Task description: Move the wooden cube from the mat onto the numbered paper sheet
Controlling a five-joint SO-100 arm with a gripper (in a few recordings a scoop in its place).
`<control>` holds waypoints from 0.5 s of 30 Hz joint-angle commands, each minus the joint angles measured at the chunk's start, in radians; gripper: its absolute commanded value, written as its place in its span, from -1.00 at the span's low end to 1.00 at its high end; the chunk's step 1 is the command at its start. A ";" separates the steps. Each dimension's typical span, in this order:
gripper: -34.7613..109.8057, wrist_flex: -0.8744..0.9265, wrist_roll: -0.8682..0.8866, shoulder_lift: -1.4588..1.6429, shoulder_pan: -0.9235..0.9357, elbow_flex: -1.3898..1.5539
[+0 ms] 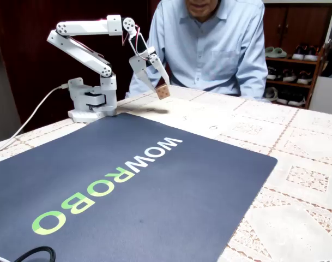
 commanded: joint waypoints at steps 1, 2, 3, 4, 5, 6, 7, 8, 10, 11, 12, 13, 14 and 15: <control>-0.52 0.061 -0.092 0.095 -0.046 0.031; -0.52 0.077 -0.106 0.109 -0.060 0.040; -0.52 0.091 -0.112 0.114 -0.075 0.044; -0.52 0.097 -0.118 0.117 -0.087 0.049; -0.52 0.101 -0.123 0.118 -0.095 0.054; -0.52 0.106 -0.126 0.118 -0.100 0.058; -0.52 0.112 -0.126 0.118 -0.109 0.063; -0.52 0.114 -0.127 0.118 -0.117 0.071; -0.52 0.101 -0.129 0.123 -0.118 0.087; -0.52 0.095 -0.130 0.120 -0.118 0.092; -0.52 0.087 -0.129 0.107 -0.118 0.094; -0.52 0.078 -0.123 0.092 -0.118 0.095; -0.52 0.069 -0.115 0.078 -0.121 0.098; -0.52 0.058 -0.110 0.064 -0.123 0.101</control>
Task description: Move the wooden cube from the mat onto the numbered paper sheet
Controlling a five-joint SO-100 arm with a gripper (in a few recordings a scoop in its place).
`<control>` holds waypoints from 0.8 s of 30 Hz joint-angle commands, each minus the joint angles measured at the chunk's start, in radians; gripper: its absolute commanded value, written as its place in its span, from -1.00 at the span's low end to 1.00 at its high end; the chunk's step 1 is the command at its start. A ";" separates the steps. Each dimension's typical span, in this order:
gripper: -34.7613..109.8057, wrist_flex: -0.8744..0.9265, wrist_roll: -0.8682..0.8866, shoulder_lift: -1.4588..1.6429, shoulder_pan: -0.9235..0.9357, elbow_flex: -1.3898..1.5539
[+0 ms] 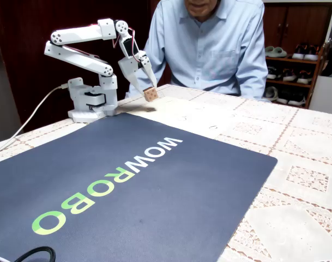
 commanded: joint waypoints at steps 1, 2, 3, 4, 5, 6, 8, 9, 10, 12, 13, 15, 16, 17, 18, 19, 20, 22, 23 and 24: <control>-0.52 -0.031 0.003 -0.028 -0.020 0.009; -0.52 -0.040 0.009 -0.040 -0.021 0.011; -0.52 -0.051 0.009 -0.051 -0.023 0.014; -0.52 -0.061 0.011 -0.064 -0.023 0.015; -0.52 -0.066 0.014 -0.074 -0.023 0.015; -0.52 -0.069 0.015 -0.080 -0.023 0.017; -0.52 -0.078 0.020 -0.089 -0.029 0.020; -0.52 -0.078 0.023 -0.089 -0.031 0.020; -0.52 -0.083 0.025 -0.091 -0.031 0.020; -0.52 -0.084 0.028 -0.092 -0.029 0.017; -0.52 -0.087 0.028 -0.092 -0.028 0.015; -0.45 -0.087 0.035 -0.094 -0.028 0.015; -0.41 -0.086 0.041 -0.094 -0.028 0.015; -0.36 -0.086 0.048 -0.094 -0.028 0.015; -0.32 -0.086 0.058 -0.091 -0.028 0.015; -0.29 -0.087 0.066 -0.089 -0.026 0.015; -0.25 -0.091 0.071 -0.087 -0.023 0.017; -0.16 -0.092 0.086 -0.084 -0.020 0.018; -0.12 -0.094 0.094 -0.084 -0.020 0.020; -0.10 -0.098 0.098 -0.081 -0.020 0.021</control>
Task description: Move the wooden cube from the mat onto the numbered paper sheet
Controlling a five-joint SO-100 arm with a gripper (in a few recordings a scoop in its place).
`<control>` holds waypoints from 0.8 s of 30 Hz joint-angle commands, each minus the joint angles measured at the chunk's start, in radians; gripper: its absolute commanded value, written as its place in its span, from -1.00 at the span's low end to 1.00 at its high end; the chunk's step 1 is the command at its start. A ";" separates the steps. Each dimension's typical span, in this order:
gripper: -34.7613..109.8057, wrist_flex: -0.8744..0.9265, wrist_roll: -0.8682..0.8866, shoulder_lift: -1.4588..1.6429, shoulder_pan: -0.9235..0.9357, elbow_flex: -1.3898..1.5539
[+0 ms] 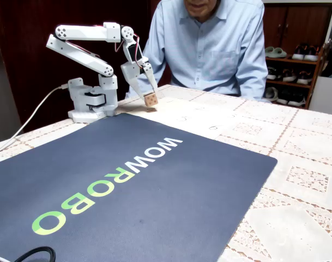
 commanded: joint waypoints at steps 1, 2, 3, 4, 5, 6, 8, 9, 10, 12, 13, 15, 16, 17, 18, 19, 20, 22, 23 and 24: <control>-0.07 -0.003 0.011 0.020 -0.003 0.006; -0.05 -0.005 0.012 0.021 -0.002 0.008; -0.05 -0.008 0.012 0.023 -0.002 0.008; -0.05 -0.008 0.012 0.028 -0.002 0.008; -0.05 -0.006 0.009 0.034 0.000 0.008; -0.05 -0.002 0.008 0.044 0.000 0.006; -0.05 0.020 -0.002 0.084 0.009 -0.005; -0.06 0.043 -0.008 0.112 0.020 -0.020; -0.06 0.069 -0.018 0.144 0.035 -0.041; -0.10 0.130 -0.049 0.222 0.083 -0.098; -0.13 0.164 -0.063 0.259 0.114 -0.137; -0.26 0.239 -0.117 0.310 0.195 -0.225; -0.34 0.273 -0.147 0.324 0.242 -0.268; -0.43 0.307 -0.175 0.333 0.291 -0.310; -0.52 0.337 -0.192 0.344 0.337 -0.351; -0.52 0.362 -0.195 0.360 0.388 -0.385; -0.52 0.373 -0.202 0.380 0.442 -0.411; -0.52 0.374 -0.216 0.428 0.560 -0.442; -0.52 0.364 -0.219 0.446 0.617 -0.445; -0.52 0.357 -0.219 0.469 0.669 -0.439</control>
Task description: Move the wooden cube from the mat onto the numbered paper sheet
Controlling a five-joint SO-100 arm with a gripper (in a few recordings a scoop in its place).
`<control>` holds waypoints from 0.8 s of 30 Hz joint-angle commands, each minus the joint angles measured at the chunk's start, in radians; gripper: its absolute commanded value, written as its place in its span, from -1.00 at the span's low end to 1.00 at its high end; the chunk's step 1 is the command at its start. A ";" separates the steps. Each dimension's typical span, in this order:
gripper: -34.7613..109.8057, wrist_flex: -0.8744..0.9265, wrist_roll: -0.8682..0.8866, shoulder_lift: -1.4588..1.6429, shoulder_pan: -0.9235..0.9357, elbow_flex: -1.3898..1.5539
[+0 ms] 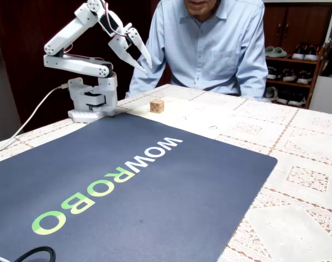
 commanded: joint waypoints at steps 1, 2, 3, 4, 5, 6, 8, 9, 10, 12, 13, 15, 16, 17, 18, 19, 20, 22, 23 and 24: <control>-0.52 -0.005 -0.023 0.077 0.172 -0.014; -0.52 -0.015 -0.009 0.104 0.219 0.006; -0.52 -0.025 0.000 0.133 0.265 0.035; -0.52 -0.037 0.015 0.167 0.314 0.064; -0.52 -0.049 0.029 0.198 0.365 0.095; -0.52 -0.071 0.046 0.221 0.413 0.129; -0.52 -0.114 0.077 0.252 0.503 0.206; -0.52 -0.138 0.097 0.258 0.541 0.244; -0.52 -0.158 0.110 0.264 0.574 0.282; -0.52 -0.190 0.138 0.268 0.618 0.345; -0.52 -0.201 0.146 0.273 0.621 0.379; -0.52 -0.215 0.155 0.273 0.611 0.445; -0.52 -0.232 0.152 0.273 0.604 0.483; -0.52 -0.258 0.147 0.275 0.604 0.522; -0.52 -0.287 0.144 0.275 0.612 0.557; -0.52 -0.321 0.146 0.275 0.620 0.592; -0.52 -0.356 0.149 0.275 0.629 0.624; -0.52 -0.410 0.150 0.275 0.637 0.675; -0.52 -0.426 0.147 0.275 0.637 0.693; -0.52 -0.445 0.143 0.275 0.637 0.713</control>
